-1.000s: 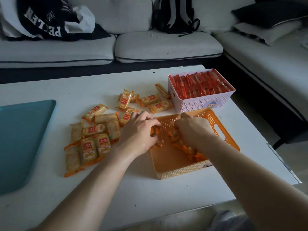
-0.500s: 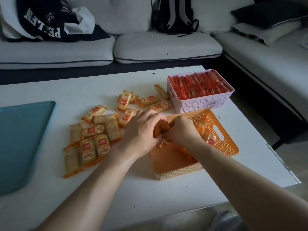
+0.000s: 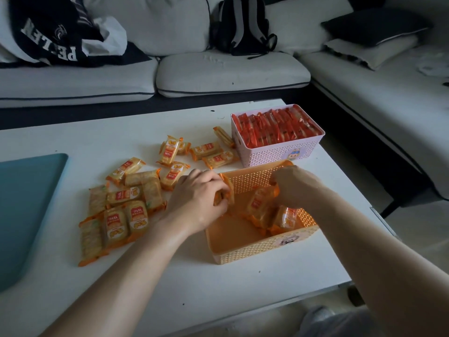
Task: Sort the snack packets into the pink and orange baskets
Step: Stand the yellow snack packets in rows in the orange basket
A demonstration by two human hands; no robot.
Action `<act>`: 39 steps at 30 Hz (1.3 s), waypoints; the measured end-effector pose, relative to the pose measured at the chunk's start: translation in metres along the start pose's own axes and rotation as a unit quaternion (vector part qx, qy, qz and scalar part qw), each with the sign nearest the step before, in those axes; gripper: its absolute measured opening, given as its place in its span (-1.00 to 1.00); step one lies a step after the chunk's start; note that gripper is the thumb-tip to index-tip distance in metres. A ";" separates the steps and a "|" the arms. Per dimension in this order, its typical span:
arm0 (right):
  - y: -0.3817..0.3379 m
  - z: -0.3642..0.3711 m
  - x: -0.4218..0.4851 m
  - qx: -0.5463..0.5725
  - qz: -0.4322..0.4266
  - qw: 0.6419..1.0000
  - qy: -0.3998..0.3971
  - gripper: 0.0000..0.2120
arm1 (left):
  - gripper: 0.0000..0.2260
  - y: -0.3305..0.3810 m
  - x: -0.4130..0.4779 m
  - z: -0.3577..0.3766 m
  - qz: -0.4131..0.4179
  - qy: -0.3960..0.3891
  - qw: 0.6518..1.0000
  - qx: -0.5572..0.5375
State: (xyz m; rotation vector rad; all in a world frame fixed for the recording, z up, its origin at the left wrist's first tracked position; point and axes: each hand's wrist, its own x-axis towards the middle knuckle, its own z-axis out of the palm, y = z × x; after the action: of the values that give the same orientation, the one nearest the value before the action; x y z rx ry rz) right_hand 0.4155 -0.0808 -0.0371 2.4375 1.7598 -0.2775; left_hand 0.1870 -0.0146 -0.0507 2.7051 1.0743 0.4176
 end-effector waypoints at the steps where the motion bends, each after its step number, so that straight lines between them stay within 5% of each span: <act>1: -0.001 0.000 0.001 -0.001 0.005 1.000 0.013 -0.90 | -0.74 0.001 0.001 -0.001 -0.001 -0.005 1.000 0.009; 5: 0.003 -0.008 0.000 -0.003 0.015 0.998 0.059 -0.89 | -0.75 0.003 0.003 -0.004 0.000 -0.022 0.999 0.023; 8: 0.010 -0.024 -0.003 0.115 -0.031 0.987 0.106 -0.83 | -0.78 0.002 0.007 -0.004 -0.004 -0.032 0.999 0.027; 12: 0.001 -0.037 -0.002 0.243 -0.146 0.958 0.035 -0.80 | -0.83 0.001 0.010 -0.006 -0.016 -0.032 0.999 -0.004; 17: -0.020 -0.015 0.018 0.259 -0.114 0.959 -0.020 -0.70 | -0.67 0.003 0.009 -0.005 -0.034 0.003 0.999 -0.026; 21: -0.035 -0.006 0.019 0.323 -0.086 0.942 0.046 -0.63 | -0.51 0.009 0.015 -0.001 0.008 0.024 1.000 0.010; 26: -0.030 0.005 0.019 0.421 0.011 0.905 0.059 -0.77 | -0.66 0.018 0.024 0.010 0.040 0.001 0.998 0.037; 29: -0.007 0.000 0.012 0.263 -0.040 0.962 0.068 -0.82 | -0.73 0.020 0.025 0.012 0.037 0.010 0.998 0.040; 33: -0.004 0.002 -0.006 0.024 -0.116 0.989 -0.093 -0.66 | -0.76 0.023 0.026 0.010 0.025 0.010 0.999 0.028; 39: 0.002 0.005 -0.009 -0.011 -0.126 0.990 -0.064 -0.55 | -0.77 0.023 0.026 0.007 0.019 -0.001 0.999 0.029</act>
State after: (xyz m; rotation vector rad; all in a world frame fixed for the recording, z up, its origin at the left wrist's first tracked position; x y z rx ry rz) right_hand 0.4146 -0.0906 -0.0401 2.1273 1.9998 -0.4268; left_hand 0.2222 -0.0135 -0.0461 2.7787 1.0520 0.3951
